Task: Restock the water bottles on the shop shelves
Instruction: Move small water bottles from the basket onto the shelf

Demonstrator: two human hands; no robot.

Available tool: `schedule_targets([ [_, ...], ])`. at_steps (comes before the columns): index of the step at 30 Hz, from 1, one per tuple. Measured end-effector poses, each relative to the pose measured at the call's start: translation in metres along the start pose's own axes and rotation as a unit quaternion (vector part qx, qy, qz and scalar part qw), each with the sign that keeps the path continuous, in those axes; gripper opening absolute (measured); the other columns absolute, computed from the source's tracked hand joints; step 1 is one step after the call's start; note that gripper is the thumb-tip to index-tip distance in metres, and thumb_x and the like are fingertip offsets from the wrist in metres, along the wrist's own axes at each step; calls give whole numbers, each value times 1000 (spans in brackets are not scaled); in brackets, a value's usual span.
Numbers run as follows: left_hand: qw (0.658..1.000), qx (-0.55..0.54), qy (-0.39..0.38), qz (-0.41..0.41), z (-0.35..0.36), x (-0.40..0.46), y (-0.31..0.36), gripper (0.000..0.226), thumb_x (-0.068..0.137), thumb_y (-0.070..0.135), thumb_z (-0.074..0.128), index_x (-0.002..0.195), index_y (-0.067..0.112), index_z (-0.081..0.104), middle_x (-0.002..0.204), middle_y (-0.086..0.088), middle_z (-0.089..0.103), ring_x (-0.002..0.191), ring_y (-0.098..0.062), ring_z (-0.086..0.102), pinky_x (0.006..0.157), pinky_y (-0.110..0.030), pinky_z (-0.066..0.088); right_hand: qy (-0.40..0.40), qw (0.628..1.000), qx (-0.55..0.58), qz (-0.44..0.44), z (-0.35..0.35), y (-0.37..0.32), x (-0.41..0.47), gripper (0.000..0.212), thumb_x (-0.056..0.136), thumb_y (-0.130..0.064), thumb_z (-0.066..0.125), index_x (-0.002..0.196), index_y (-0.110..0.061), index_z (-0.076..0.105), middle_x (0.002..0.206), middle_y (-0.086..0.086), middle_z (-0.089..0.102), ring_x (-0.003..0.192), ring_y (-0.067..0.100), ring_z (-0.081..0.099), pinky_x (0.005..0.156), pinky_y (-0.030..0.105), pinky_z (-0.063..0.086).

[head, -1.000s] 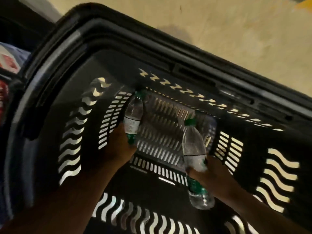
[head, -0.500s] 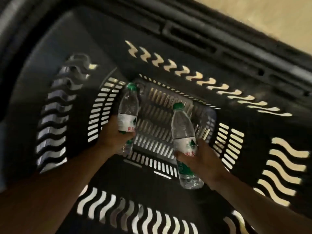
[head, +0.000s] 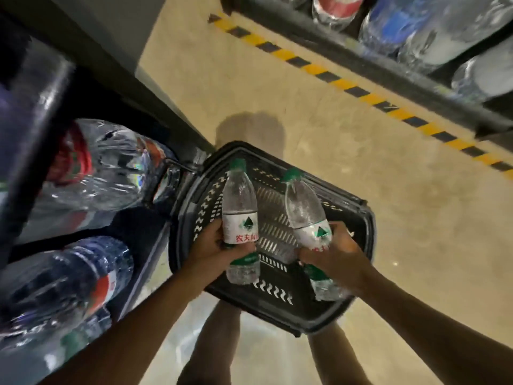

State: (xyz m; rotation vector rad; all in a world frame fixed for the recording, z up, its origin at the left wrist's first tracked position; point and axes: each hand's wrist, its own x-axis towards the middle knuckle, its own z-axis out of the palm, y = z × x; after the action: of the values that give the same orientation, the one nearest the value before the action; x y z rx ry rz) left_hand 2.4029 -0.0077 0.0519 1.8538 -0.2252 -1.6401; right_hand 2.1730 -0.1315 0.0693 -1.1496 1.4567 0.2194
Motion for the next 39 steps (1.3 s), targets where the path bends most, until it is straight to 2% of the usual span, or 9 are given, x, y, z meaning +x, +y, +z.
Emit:
schedule_targets([
  [5, 996, -82, -35, 31, -13, -117, 102, 48, 87, -10, 67, 129, 13, 61, 117, -7, 76, 105, -20, 73, 83, -31, 62, 47, 997, 24, -51, -36, -88, -109, 57, 74, -9, 88, 116, -3, 50, 101, 9, 71, 97, 28, 71, 85, 48, 57],
  [9, 994, -91, -18, 62, -21, -190, 161, 44, 86, -15, 63, 123, 9, 58, 108, -9, 74, 101, -29, 69, 96, -50, 56, 80, 989, 55, -114, -53, -140, -180, 54, 74, -4, 88, 99, -28, 47, 91, -7, 66, 76, 3, 67, 65, 18, 51],
  [12, 990, -96, -49, 94, -29, -236, 185, 47, 86, -5, 67, 126, 20, 60, 117, -2, 76, 110, -23, 71, 90, -38, 58, 76, 984, 45, -156, -61, -159, -224, 47, 78, 1, 83, 101, -27, 54, 91, -9, 67, 66, -11, 65, 58, 7, 48],
  [15, 985, -119, -51, 118, -34, -269, 196, 48, 89, -8, 64, 125, 24, 61, 116, 2, 76, 114, -23, 70, 87, -35, 59, 77, 982, 61, -160, -58, -175, -264, 45, 78, -7, 85, 109, -23, 57, 93, -6, 68, 73, 0, 66, 58, 9, 48],
  [18, 979, -139, -60, 135, -34, -290, 197, 51, 89, -13, 59, 123, 24, 62, 113, 1, 77, 107, -22, 72, 80, -29, 60, 80, 981, 91, -149, -51, -185, -296, 52, 75, -15, 87, 117, -17, 58, 99, 4, 71, 86, 21, 69, 73, 30, 57],
  [22, 973, -166, -79, 142, -35, -312, 191, 53, 90, -7, 59, 122, 35, 65, 118, 0, 75, 107, -17, 73, 79, -26, 60, 80, 974, 129, -168, -43, -184, -325, 46, 77, -35, 88, 113, -30, 61, 99, -6, 75, 85, 9, 73, 68, 22, 55],
  [26, 964, -204, -86, 148, -37, -333, 186, 42, 92, 7, 62, 127, 29, 61, 119, -1, 75, 108, -18, 73, 80, -26, 60, 56, 970, 164, -172, -43, -188, -344, 42, 91, -52, 68, 122, -24, 62, 112, 6, 75, 101, 22, 72, 91, 42, 57],
  [33, 949, -234, -12, 213, -30, -391, 174, 57, 81, 16, 79, 134, 16, 57, 124, -10, 72, 113, -25, 71, 90, -33, 58, -13, 955, 134, -263, -51, -205, -379, 39, 98, -44, 61, 116, -10, 65, 93, 3, 77, 75, 10, 74, 59, 17, 52],
  [39, 926, -240, 133, 258, -20, -461, 141, 73, 66, 49, 91, 129, 24, 62, 123, -3, 74, 112, -21, 71, 88, -30, 59, -126, 927, 59, -349, -48, -222, -409, 33, 95, -33, 70, 117, -10, 64, 103, 7, 77, 84, 12, 76, 62, 16, 53],
])
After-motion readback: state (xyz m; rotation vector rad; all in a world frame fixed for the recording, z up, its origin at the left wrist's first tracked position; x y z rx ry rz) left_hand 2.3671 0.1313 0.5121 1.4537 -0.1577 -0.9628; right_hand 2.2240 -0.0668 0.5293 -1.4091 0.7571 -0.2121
